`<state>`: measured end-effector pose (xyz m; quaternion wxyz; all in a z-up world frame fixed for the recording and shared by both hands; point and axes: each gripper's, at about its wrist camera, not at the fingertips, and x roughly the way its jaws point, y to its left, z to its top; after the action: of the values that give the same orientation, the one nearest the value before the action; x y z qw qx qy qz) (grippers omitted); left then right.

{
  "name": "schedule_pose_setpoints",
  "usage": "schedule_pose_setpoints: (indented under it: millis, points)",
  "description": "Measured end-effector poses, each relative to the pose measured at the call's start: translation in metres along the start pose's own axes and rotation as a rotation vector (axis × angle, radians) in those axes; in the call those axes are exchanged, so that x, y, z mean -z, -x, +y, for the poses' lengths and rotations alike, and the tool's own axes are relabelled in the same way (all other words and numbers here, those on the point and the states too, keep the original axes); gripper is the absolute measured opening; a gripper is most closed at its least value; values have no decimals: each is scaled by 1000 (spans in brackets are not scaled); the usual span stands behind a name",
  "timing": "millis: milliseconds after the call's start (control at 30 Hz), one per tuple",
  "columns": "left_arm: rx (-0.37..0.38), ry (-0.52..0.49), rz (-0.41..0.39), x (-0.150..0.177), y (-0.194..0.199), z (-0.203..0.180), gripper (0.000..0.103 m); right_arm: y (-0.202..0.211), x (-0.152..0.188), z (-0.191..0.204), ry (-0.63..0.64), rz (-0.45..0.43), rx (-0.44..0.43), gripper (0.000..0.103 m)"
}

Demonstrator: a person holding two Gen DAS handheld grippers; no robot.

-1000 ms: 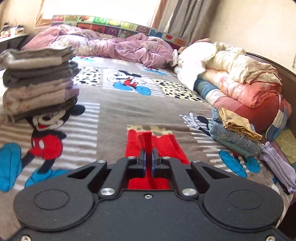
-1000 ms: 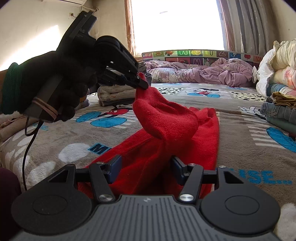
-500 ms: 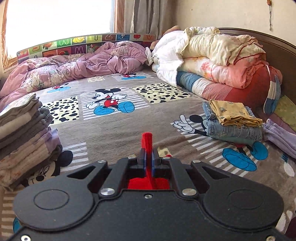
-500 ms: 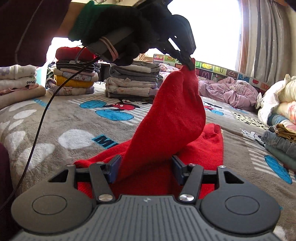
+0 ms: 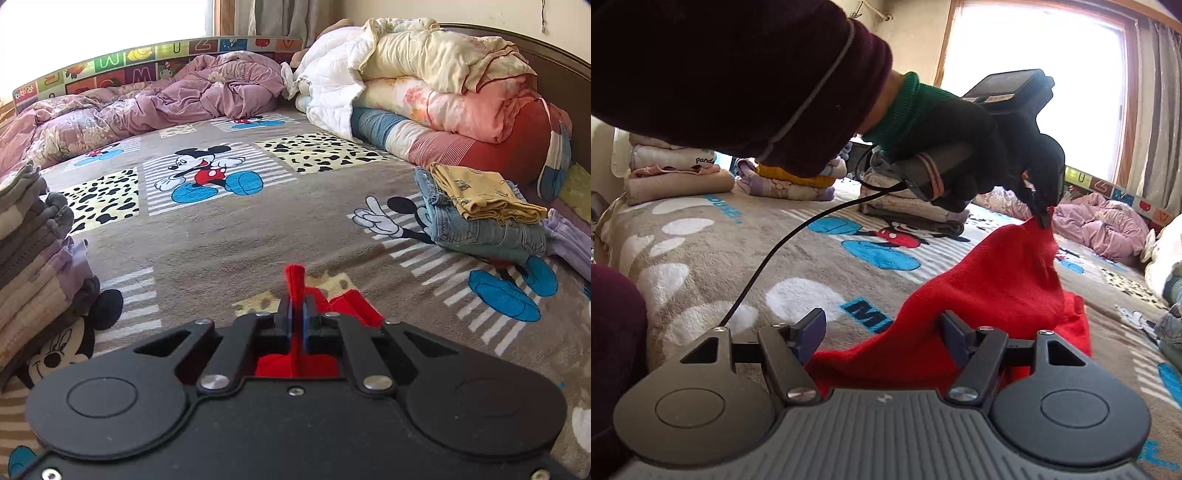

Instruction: Fold clothes

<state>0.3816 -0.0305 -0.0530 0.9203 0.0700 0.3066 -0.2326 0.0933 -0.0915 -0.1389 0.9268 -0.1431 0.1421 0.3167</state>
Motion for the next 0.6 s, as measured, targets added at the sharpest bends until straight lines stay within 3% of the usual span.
schedule_pose_setpoints:
  millis: [167,300,367,500,600]
  points:
    - [13,7,9,3,-12,2,3,-14,7,8,20,98,-88,69]
    - [15,30,2,6,-16,8,3,-18,11,11,27,145,-104,73]
    - [21,44,3,7,-18,12,3,-14,11,11,27,130,-98,72]
    - [42,79,-17,9,-12,17,3,-1,6,17,84,19,-29,71]
    - [59,107,-42,9,-3,18,3,0,5,10,60,13,13,71]
